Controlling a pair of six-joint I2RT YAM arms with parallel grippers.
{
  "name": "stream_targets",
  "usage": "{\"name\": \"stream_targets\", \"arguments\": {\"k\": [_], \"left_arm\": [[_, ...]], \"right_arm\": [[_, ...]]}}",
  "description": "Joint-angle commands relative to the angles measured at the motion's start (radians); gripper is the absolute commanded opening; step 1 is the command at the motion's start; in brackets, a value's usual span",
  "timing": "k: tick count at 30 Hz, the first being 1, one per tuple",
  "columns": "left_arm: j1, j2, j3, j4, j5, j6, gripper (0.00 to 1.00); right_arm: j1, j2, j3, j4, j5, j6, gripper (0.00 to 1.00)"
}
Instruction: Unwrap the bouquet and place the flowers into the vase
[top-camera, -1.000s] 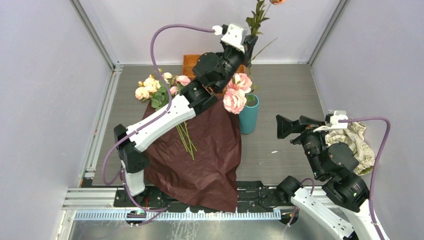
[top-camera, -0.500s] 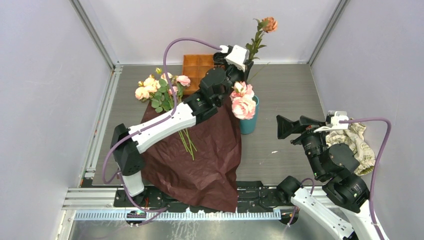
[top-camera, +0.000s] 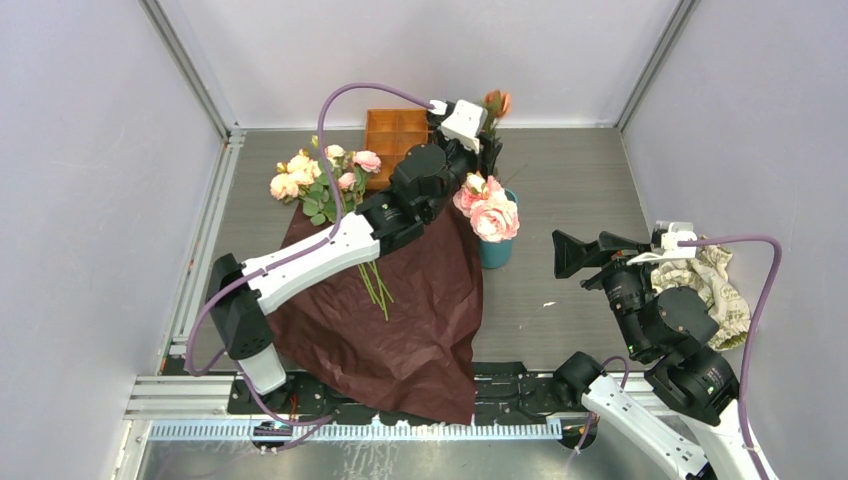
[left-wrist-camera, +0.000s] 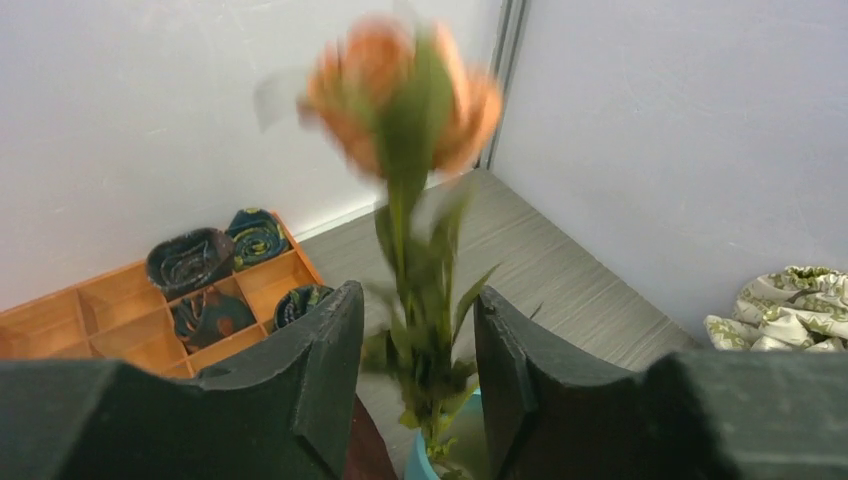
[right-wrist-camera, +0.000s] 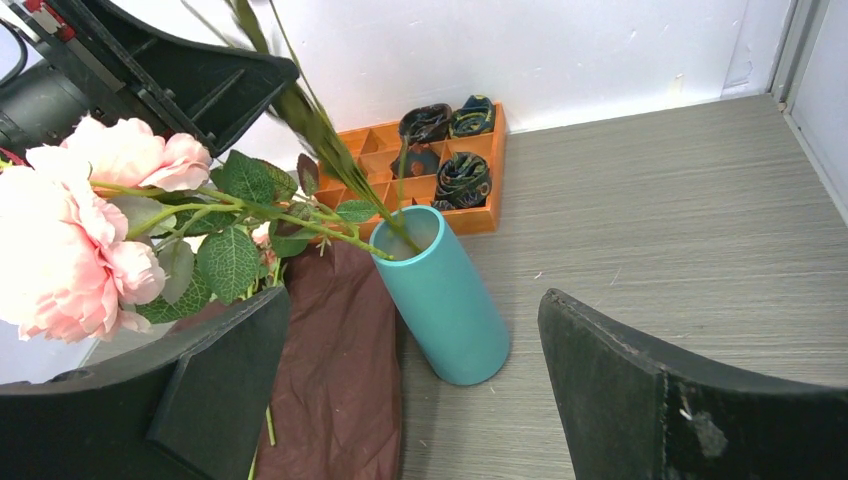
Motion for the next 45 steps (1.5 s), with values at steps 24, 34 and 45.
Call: {"name": "stream_targets", "arguments": {"k": [24, 34, 45], "left_arm": [[-0.005, -0.520, -0.290, -0.203, -0.472, 0.057, 0.58], [-0.005, -0.947, -0.454, -0.422, -0.499, -0.160, 0.55], [-0.005, -1.218, -0.405, -0.781, -0.632, -0.286, 0.54]], "right_arm": [[-0.002, 0.115, 0.135, 0.027, -0.044, -0.007, 0.99], [-0.002, 0.481, 0.585, 0.068, -0.240, -0.036, 1.00], [0.348, 1.114, 1.261, -0.060, -0.299, -0.114, 1.00]]}}
